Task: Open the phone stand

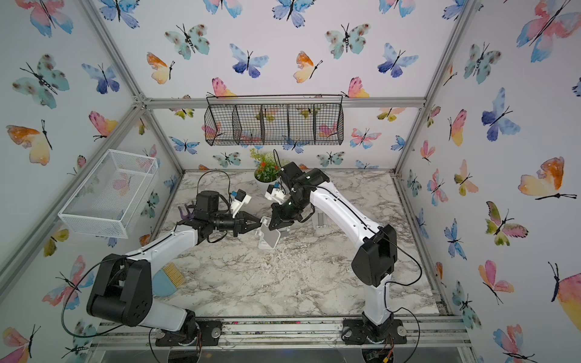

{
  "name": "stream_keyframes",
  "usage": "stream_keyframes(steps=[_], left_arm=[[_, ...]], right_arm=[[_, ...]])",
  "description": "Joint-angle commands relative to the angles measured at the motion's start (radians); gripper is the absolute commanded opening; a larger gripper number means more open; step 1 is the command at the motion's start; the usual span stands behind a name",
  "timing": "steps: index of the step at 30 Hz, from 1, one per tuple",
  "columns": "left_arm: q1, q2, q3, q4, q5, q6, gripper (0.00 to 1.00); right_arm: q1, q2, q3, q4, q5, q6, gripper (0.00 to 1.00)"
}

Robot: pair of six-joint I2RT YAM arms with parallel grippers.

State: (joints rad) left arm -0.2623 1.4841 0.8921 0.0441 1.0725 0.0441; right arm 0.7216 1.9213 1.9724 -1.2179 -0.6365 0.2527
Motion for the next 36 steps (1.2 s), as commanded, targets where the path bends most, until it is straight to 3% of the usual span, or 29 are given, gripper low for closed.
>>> stream_keyframes(steps=[1, 14, 22, 23, 24, 26, 29, 33, 36], left_arm=[[0.01, 0.041, 0.014, 0.008, -0.047, 0.002, 0.0], [0.043, 0.133, 0.055, 0.103, -0.034, -0.059, 0.0], [0.046, 0.034, 0.11, -0.031, -0.072, -0.02, 0.0], [0.047, 0.012, 0.117, -0.05, -0.088, -0.015, 0.04], [0.049, -0.007, 0.126, -0.073, -0.108, -0.009, 0.14], [0.053, -0.049, 0.139, -0.117, -0.173, 0.0, 0.53], [0.055, -0.097, 0.146, -0.156, -0.335, -0.018, 0.98], [0.046, -0.141, 0.135, -0.165, -0.664, -0.117, 0.98], [0.038, -0.184, 0.11, -0.164, -0.773, -0.178, 0.98]], right_arm=[[0.027, -0.05, 0.041, 0.002, -0.068, -0.028, 0.0], [0.075, -0.07, -0.014, 0.041, -0.075, -0.012, 0.01], [0.068, -0.072, -0.05, 0.09, -0.003, 0.037, 0.01], [0.061, -0.072, -0.046, 0.09, 0.019, 0.041, 0.01], [0.049, -0.071, -0.041, 0.087, 0.041, 0.047, 0.01], [0.007, -0.075, -0.036, 0.085, 0.052, 0.057, 0.0], [-0.071, -0.095, -0.033, 0.1, 0.07, 0.084, 0.01], [-0.137, -0.101, 0.001, 0.092, 0.09, 0.097, 0.01], [-0.178, -0.091, 0.039, 0.079, 0.081, 0.115, 0.0]])
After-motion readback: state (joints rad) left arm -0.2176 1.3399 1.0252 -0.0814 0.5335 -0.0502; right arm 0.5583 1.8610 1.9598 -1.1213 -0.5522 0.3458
